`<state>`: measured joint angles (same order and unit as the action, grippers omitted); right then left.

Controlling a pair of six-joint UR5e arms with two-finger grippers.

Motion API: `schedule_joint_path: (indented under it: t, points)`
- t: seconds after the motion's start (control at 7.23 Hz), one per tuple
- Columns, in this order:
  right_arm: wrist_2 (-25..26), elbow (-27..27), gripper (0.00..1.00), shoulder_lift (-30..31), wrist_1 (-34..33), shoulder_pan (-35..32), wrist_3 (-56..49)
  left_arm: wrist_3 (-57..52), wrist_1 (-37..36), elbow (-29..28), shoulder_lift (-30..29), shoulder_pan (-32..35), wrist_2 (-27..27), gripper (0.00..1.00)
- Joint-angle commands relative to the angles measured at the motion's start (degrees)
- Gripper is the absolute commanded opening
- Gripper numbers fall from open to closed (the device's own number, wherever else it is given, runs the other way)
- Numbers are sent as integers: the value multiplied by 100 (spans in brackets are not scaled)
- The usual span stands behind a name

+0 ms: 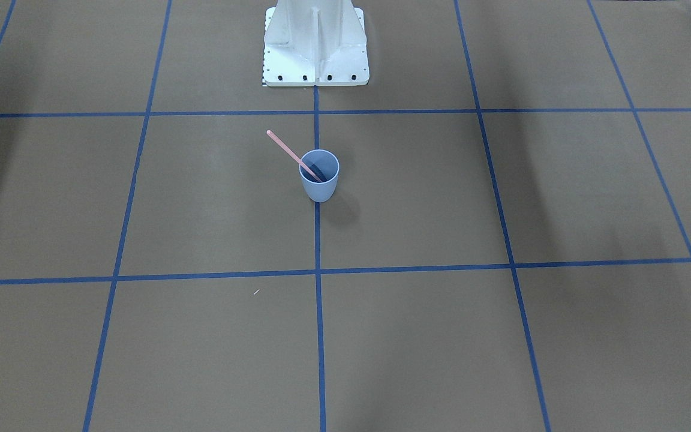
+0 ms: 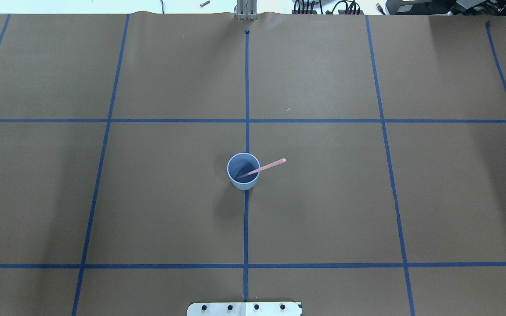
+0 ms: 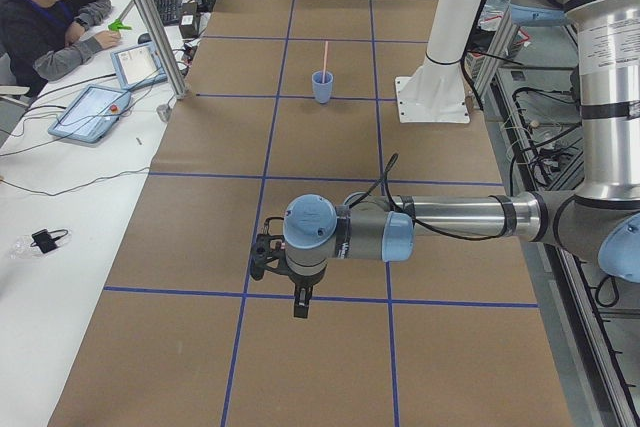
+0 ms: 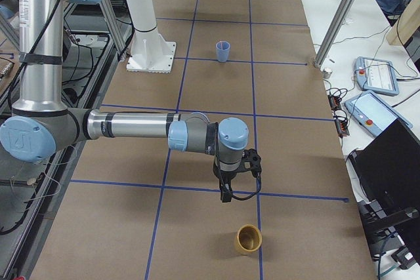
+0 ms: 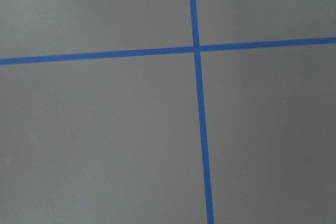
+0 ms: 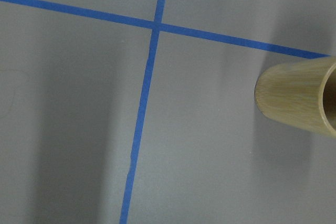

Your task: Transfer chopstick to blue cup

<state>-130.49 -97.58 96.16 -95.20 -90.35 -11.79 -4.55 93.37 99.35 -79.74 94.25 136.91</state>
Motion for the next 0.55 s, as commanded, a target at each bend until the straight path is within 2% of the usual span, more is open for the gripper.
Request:
schedule_joint_path:
  t: [0.0, 0.41]
  points:
    - [6, -24, 100, 61, -7, 0, 1, -2, -3, -21, 2, -3, -7, 99]
    - [-3, -41, 100, 114, 28, 0, 45, -2, -3, 6, -16, -3, -24, 99]
